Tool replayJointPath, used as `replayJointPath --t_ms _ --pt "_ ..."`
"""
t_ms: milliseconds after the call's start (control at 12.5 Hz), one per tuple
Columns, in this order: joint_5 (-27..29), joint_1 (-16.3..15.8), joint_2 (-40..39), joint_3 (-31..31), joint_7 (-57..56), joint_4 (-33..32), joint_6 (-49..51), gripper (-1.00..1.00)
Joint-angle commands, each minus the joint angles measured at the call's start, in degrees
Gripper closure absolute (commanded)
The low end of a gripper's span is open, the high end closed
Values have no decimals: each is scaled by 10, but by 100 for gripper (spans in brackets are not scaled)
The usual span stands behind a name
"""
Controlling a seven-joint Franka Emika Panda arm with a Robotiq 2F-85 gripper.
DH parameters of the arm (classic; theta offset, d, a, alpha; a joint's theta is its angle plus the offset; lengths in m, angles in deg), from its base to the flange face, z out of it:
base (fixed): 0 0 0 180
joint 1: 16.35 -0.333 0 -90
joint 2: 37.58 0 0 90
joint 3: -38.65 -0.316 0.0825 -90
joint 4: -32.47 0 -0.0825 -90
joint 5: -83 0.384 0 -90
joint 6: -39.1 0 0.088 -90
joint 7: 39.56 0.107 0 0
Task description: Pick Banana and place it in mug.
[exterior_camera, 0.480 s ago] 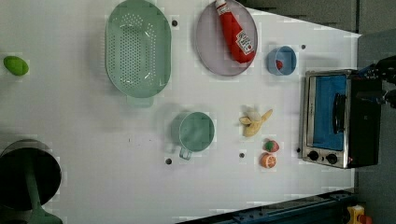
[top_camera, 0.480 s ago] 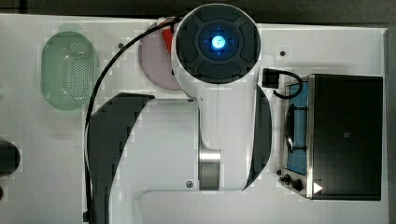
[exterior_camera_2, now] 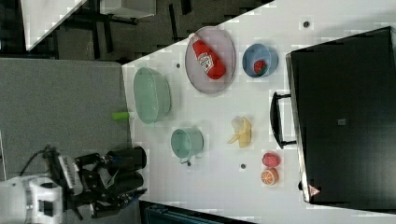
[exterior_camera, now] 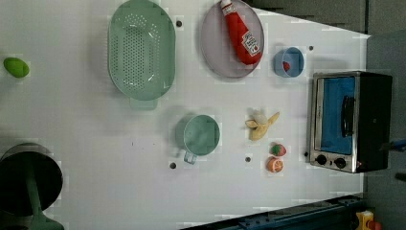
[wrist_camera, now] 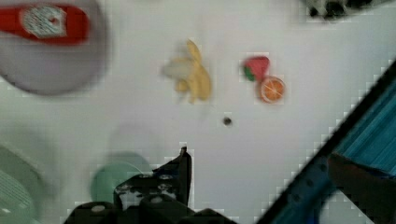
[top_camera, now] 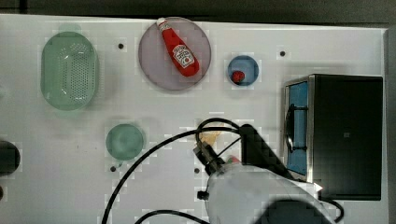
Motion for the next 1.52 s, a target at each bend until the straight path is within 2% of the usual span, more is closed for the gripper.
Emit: replayJointPath --t_ms 80,720,1120,1520 --pt "-5 1 -65 -13 -12 -33 -61 -100" --pt "-5 1 -228 -14 -194 -174 -382 -100" --pt "-5 1 -367 -15 -225 -206 -554 -100" --pt "-5 1 -458 -28 -225 -202 -631 -100"
